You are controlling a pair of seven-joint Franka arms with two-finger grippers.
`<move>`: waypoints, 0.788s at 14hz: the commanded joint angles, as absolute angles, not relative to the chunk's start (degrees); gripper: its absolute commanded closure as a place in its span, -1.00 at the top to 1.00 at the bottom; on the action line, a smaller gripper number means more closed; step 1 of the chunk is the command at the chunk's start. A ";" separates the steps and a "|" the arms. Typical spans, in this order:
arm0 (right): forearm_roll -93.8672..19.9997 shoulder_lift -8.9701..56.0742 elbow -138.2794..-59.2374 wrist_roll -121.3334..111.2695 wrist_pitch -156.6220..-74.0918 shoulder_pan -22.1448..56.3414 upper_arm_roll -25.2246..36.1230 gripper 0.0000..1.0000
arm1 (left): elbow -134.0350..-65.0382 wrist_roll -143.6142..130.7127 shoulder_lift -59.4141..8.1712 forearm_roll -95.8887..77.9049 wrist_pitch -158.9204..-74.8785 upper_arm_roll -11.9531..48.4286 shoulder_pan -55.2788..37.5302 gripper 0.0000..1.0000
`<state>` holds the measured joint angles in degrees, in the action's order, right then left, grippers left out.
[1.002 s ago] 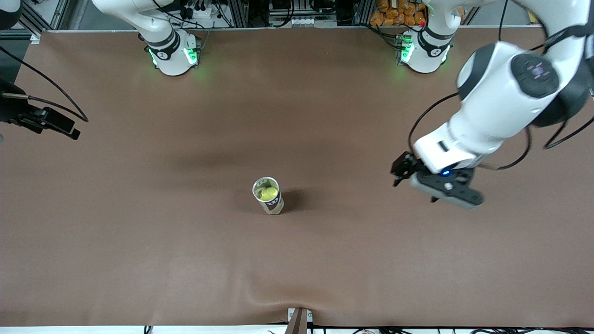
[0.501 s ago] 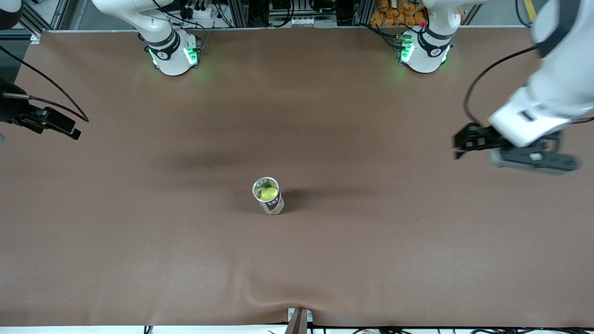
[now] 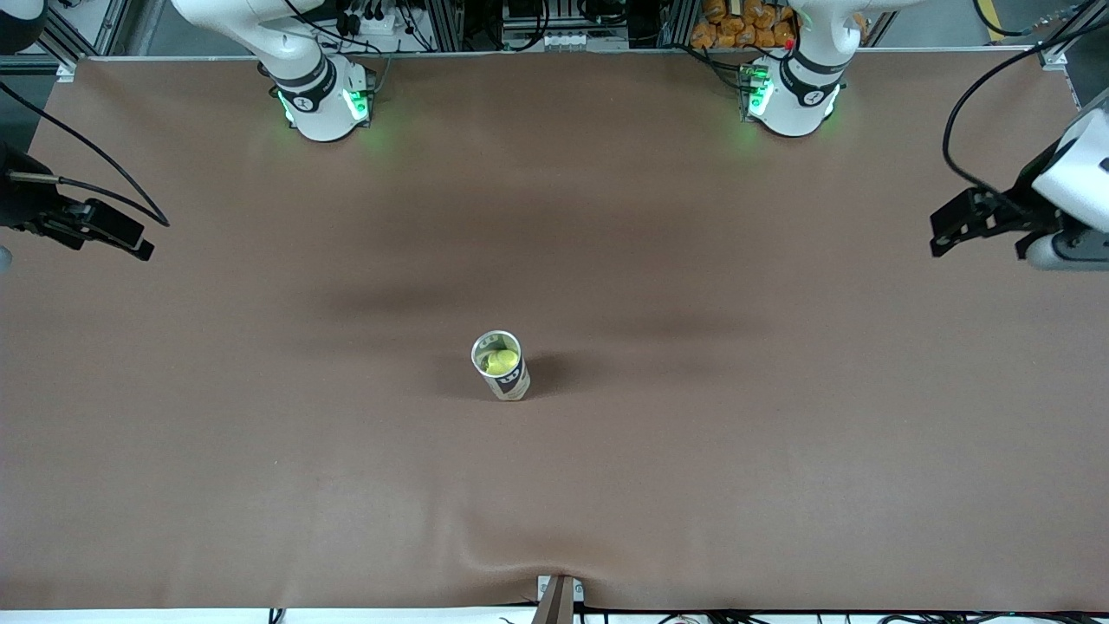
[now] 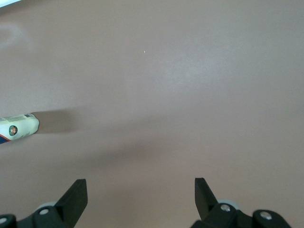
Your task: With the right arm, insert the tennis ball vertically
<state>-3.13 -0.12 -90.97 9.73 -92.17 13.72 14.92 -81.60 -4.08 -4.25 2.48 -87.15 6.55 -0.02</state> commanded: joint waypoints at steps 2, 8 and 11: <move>-2.81 -1.06 -90.44 10.20 -92.81 14.85 14.59 1.00 | -83.58 -4.48 -1.06 0.71 -83.42 0.54 -3.69 1.00; -2.64 -1.05 -90.44 10.02 -92.81 14.77 14.68 1.00 | -86.75 -5.01 0.97 0.00 -83.14 -2.81 -6.15 1.00; -2.64 -0.97 -90.53 10.11 -92.81 14.77 14.68 1.00 | -86.49 -5.01 0.88 0.09 -83.14 -2.81 -6.06 1.00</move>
